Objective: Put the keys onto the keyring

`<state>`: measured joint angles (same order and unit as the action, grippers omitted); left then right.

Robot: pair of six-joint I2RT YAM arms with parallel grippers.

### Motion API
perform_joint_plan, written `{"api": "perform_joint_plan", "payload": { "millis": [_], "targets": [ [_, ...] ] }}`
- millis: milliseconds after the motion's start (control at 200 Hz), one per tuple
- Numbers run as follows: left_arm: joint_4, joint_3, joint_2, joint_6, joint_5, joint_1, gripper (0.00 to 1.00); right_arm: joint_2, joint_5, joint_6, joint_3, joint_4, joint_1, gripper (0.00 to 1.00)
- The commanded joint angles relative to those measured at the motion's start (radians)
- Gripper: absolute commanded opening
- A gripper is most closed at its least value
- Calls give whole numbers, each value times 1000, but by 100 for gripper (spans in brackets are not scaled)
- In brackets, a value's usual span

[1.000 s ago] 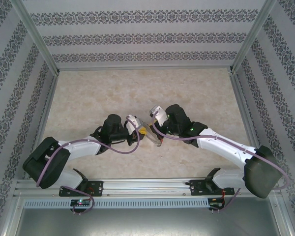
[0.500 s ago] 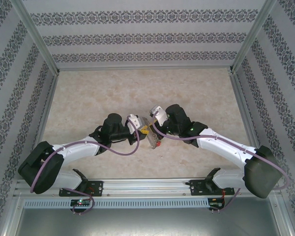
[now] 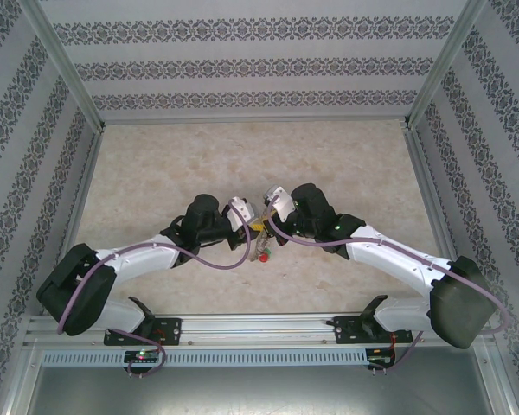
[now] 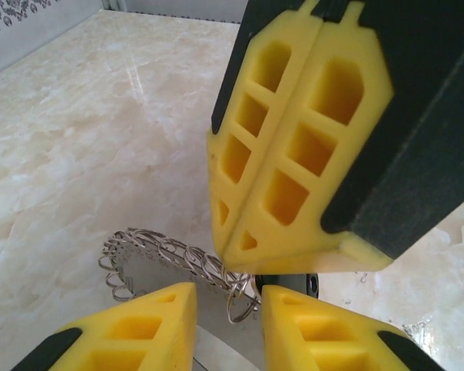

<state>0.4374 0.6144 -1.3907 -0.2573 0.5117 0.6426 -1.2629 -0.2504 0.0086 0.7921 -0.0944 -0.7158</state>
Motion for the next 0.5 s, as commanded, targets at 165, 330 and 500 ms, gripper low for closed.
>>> {"api": "perform_joint_plan", "payload": {
  "millis": [165, 330, 500],
  "targets": [
    [-113, 51, -15, -81, 10, 14, 27, 26, 0, 5, 27, 18, -5, 0],
    [-117, 51, -13, -88, 10, 12, 26, 27, -1, 3, 24, 21, -4, 0],
    [-107, 65, -28, -84, 20, 12, 25, 26, -6, 5, 23, 22, -4, 0]
  ]
}}
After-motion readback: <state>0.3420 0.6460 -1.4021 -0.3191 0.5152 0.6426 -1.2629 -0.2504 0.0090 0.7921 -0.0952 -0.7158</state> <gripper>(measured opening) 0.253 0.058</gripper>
